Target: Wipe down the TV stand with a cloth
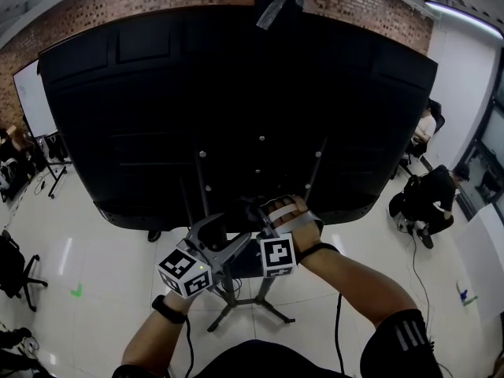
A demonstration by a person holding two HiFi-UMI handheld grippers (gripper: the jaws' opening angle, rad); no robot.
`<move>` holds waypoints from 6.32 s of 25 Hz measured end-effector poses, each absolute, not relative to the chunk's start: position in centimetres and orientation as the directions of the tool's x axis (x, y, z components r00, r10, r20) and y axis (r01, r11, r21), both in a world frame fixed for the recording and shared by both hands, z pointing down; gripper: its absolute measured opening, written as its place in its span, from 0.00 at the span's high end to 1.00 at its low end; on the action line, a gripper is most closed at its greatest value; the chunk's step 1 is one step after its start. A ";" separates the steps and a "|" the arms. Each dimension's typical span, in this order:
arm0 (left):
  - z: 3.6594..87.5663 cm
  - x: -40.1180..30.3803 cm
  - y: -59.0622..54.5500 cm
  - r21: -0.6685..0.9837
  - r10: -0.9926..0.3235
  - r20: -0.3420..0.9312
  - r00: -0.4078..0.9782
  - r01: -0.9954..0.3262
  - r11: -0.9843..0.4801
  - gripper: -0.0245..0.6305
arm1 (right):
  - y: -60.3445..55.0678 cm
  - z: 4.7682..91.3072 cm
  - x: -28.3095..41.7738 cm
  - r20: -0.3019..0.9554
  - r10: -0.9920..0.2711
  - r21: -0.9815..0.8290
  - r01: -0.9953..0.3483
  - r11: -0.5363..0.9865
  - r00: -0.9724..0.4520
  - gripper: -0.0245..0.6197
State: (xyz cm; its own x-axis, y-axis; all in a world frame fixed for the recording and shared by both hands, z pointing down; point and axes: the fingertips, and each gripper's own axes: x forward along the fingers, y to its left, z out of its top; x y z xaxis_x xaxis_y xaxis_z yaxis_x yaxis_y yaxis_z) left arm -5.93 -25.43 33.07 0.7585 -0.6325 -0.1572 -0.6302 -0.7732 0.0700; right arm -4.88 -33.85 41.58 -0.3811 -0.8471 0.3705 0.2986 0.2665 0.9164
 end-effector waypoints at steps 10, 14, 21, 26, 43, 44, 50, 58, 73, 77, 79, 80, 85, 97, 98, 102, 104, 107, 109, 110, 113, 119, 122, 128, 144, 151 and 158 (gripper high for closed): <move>32.4 -5.5 -24.5 0.090 -0.632 -0.181 0.753 -0.627 -0.773 0.52 | -29.0 32.9 -1.4 0.268 -0.755 0.874 -0.179 0.452 -0.598 0.89; 29.9 -4.2 -23.7 0.051 -0.609 -0.217 0.763 -0.614 -0.787 0.52 | -28.0 27.0 1.7 0.147 -0.791 0.869 -0.304 0.390 -0.594 0.89; 25.1 -0.8 -22.7 -0.033 -0.534 -0.287 0.796 -0.565 -0.825 0.52 | -29.0 19.7 7.9 -0.045 -0.850 0.849 -0.468 0.245 -0.525 0.88; 23.6 2.2 -22.8 -0.047 -0.489 -0.307 0.816 -0.527 -0.849 0.52 | -32.0 19.7 10.7 -0.071 -0.877 0.854 -0.484 0.194 -0.476 0.88; 25.2 8.0 -25.6 -0.030 -0.500 -0.253 0.828 -0.523 -0.852 0.52 | -38.3 21.3 20.3 -0.065 -0.914 0.810 -0.556 0.185 -0.400 0.89; 25.3 8.5 -25.7 -0.028 -0.497 -0.250 0.831 -0.519 -0.854 0.52 | -38.4 21.3 21.2 -0.066 -0.919 0.810 -0.559 0.178 -0.389 0.89; 25.8 10.7 -26.1 -0.027 -0.477 -0.241 0.845 -0.497 -0.867 0.52 | -39.2 21.0 26.1 -0.065 -0.944 0.795 -0.588 0.147 -0.324 0.89; 25.5 11.3 -26.2 -0.034 -0.483 -0.250 0.839 -0.506 -0.862 0.52 | -36.4 20.2 23.4 -0.112 -0.893 0.758 -0.619 0.206 -0.435 0.89; 27.0 9.0 -25.7 0.015 -0.559 -0.235 0.795 -0.572 -0.820 0.52 | -36.9 26.7 12.5 -0.012 -0.783 0.724 -0.545 0.422 -0.622 0.89; 27.2 9.6 -25.8 0.016 -0.560 -0.233 0.795 -0.572 -0.820 0.52 | -37.2 27.1 14.6 -0.006 -0.804 0.725 -0.557 0.406 -0.594 0.89; 27.3 10.3 -25.8 0.013 -0.550 -0.229 0.803 -0.563 -0.826 0.52 | -37.5 27.4 16.3 0.000 -0.820 0.716 -0.572 0.399 -0.573 0.89; 27.4 10.7 -25.9 0.013 -0.545 -0.228 0.807 -0.557 -0.830 0.52 | -37.6 27.6 17.2 0.003 -0.829 0.714 -0.579 0.393 -0.559 0.89; 27.6 12.9 -26.3 0.020 -0.524 -0.224 0.822 -0.534 -0.846 0.52 | -38.5 27.8 21.9 0.006 -0.866 0.699 -0.617 0.361 -0.500 0.89; 27.6 15.8 -25.6 0.004 -0.501 -0.224 0.836 -0.514 -0.858 0.52 | -38.6 26.7 27.8 -0.023 -0.898 0.636 -0.700 0.327 -0.440 0.89; 27.5 15.7 -25.5 0.000 -0.501 -0.226 0.835 -0.514 -0.858 0.52 | -38.1 26.3 27.4 -0.033 -0.893 0.634 -0.700 0.328 -0.449 0.89; 27.0 14.3 -25.1 -0.008 -0.505 -0.239 0.829 -0.522 -0.853 0.52 | -35.6 24.3 24.2 -0.083 -0.855 0.656 -0.674 0.341 -0.513 0.89; 26.9 13.2 -24.8 -0.012 -0.509 -0.241 0.826 -0.527 -0.849 0.52 | -33.9 23.0 21.7 -0.102 -0.830 0.682 -0.646 0.343 -0.549 0.89; 26.6 10.5 -24.2 -0.030 -0.531 -0.243 0.812 -0.553 -0.832 0.52 | -31.6 21.1 17.3 -0.108 -0.797 0.722 -0.598 0.348 -0.594 0.89; 26.2 8.1 -23.9 -0.041 -0.551 -0.248 0.797 -0.577 -0.816 0.52 | -30.3 20.3 13.9 -0.112 -0.771 0.736 -0.574 0.360 -0.626 0.89; 26.0 6.7 -23.7 -0.044 -0.560 -0.253 0.789 -0.587 -0.808 0.52 | -29.7 19.9 12.1 -0.114 -0.759 0.743 -0.562 0.364 -0.641 0.89; 25.4 2.5 -23.1 -0.047 -0.587 -0.271 0.763 -0.620 -0.783 0.52 | -28.0 18.8 6.8 -0.125 -0.721 0.762 -0.532 0.370 -0.681 0.89; 24.5 -7.4 -22.0 -0.042 -0.649 -0.297 0.701 -0.688 -0.724 0.52 | -25.6 17.5 -5.3 -0.118 -0.645 0.807 -0.451 0.381 -0.755 0.89; 24.3 -12.1 -21.2 -0.041 -0.672 -0.304 0.676 -0.713 -0.700 0.52 | -24.5 17.3 -11.2 -0.104 -0.626 0.847 -0.399 0.352 -0.773 0.89; 24.1 -20.0 -20.3 -0.020 -0.694 -0.315 0.647 -0.736 -0.677 0.53 | -24.2 18.1 -21.8 -0.041 -0.639 0.928 -0.266 0.260 -0.768 0.89; 26.3 -29.3 -21.3 0.042 -0.731 -0.325 0.600 -0.763 -0.645 0.53 | -30.3 20.1 -35.7 0.090 -0.783 0.994 0.002 0.112 -0.616 0.89; 26.1 -28.9 -21.1 0.045 -0.705 -0.339 0.623 -0.738 -0.673 0.53 | -31.2 20.3 -32.7 0.106 -0.830 0.994 0.034 0.104 -0.547 0.89; 26.6 -25.8 -21.9 0.044 -0.639 -0.333 0.693 -0.666 -0.745 0.53 | -32.7 20.4 -27.0 0.103 -0.924 0.985 0.170 0.042 -0.369 0.89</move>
